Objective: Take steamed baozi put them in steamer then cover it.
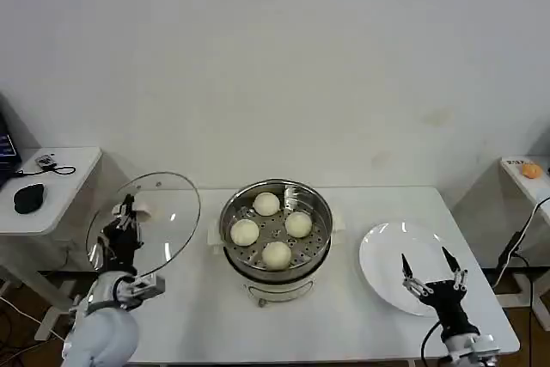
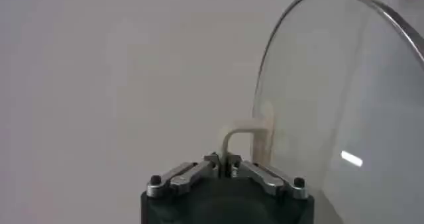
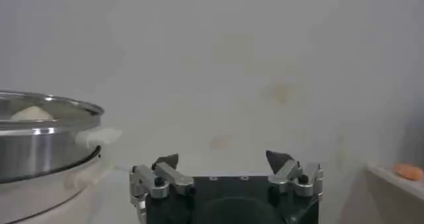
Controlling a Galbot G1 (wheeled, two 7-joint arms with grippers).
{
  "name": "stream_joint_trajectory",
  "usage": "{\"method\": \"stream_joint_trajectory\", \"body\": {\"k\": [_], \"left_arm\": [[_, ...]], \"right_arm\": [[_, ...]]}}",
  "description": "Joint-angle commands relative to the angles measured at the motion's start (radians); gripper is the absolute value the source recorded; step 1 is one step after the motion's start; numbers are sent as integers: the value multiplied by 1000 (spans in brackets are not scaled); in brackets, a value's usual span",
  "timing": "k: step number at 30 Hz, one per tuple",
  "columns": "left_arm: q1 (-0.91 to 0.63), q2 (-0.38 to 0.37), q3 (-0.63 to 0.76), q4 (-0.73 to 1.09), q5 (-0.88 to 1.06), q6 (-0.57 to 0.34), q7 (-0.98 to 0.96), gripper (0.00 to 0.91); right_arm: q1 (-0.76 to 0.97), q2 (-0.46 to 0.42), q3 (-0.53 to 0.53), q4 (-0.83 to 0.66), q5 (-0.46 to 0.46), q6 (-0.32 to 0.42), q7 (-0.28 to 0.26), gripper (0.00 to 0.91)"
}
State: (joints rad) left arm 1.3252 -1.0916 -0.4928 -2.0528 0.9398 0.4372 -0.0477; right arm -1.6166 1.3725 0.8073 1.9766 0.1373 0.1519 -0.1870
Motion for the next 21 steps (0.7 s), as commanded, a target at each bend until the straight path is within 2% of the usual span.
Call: {"method": "stream_joint_trajectory", "body": {"k": [1,5,9,21], "left_arm": [[-191,-100,227,-56,253,176,156,0],[-218,-202,318,-25,410,174,259,0],[-240,-273,375,6,499,171,318,0],[-342,-410,450,146,624,160,344,0]], "right_arm": [[21,12,-36,-25,-51,-10,7,907],[22,23,-48,-34,-82,-13,11,907],[18,43,-69,-30,-117,-20,14,907],[19,60,-91,-52,-162,-20,15,907]]}}
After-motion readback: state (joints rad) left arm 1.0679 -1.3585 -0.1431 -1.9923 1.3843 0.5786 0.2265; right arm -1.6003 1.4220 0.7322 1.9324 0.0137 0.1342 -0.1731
